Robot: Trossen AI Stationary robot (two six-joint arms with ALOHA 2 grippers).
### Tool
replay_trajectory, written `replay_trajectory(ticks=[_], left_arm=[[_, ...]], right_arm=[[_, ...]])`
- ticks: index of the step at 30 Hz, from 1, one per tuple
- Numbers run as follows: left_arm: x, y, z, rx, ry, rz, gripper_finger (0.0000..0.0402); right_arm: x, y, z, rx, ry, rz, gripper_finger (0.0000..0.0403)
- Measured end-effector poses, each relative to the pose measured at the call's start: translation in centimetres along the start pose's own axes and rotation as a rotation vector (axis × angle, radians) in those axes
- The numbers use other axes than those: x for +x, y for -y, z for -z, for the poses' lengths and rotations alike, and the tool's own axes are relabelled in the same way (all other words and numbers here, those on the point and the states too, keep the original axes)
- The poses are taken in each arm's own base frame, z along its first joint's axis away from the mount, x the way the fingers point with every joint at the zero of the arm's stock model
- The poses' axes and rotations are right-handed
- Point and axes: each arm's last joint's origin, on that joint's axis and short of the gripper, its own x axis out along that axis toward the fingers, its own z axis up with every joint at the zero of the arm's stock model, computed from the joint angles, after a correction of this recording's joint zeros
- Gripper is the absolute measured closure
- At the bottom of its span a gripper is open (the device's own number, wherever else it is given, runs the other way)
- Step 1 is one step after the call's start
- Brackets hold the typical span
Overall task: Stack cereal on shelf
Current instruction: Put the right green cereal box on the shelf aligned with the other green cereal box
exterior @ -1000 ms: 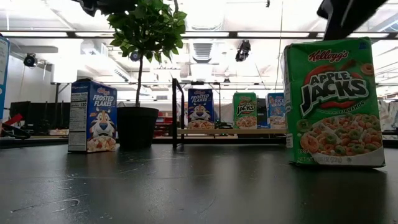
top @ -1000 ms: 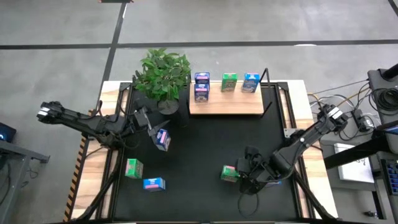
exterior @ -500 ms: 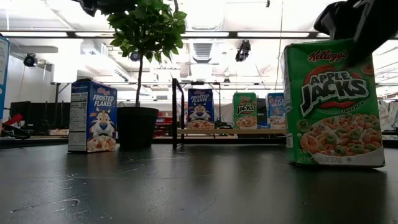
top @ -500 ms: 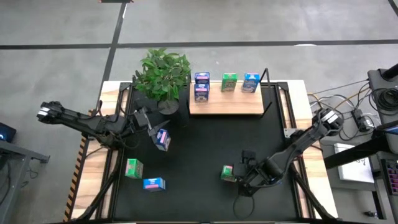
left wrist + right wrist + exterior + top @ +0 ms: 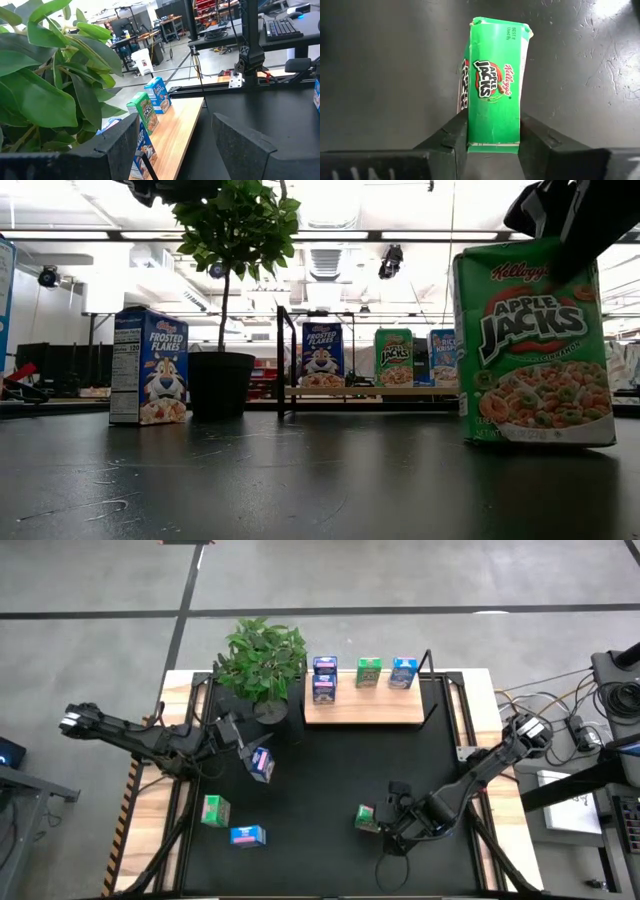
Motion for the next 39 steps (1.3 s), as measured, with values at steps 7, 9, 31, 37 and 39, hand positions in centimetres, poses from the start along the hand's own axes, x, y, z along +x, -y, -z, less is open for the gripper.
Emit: replay_trajectory(ticks=[7,9,31,37,39], left_arm=[[0.0,0.0,0.0,0.001,-0.001,0.0,0.0169],[0.0,0.1,0.0,0.007,-0.003,0.001,0.0169],[0.3,0.4,0.2,0.068,-0.013,0.004,0.0169],[0.3,0.3,0.2,0.084,-0.011,0.003,0.0169],[0.3,0.3,0.2,0.106,-0.011,0.003,0.0169]], right_arm=[[-1.4,1.1,-1.7,0.008,0.011,-0.033,0.0272],[-2.0,2.0,-2.6,0.004,0.011,-0.024,0.0273],[-4.7,26.2,-10.4,-0.266,0.008,0.16,0.0277],[-4.4,32.7,-9.5,-0.189,0.047,0.141,0.0277],[-4.1,33.9,-9.1,-0.162,0.041,0.129,0.0279]])
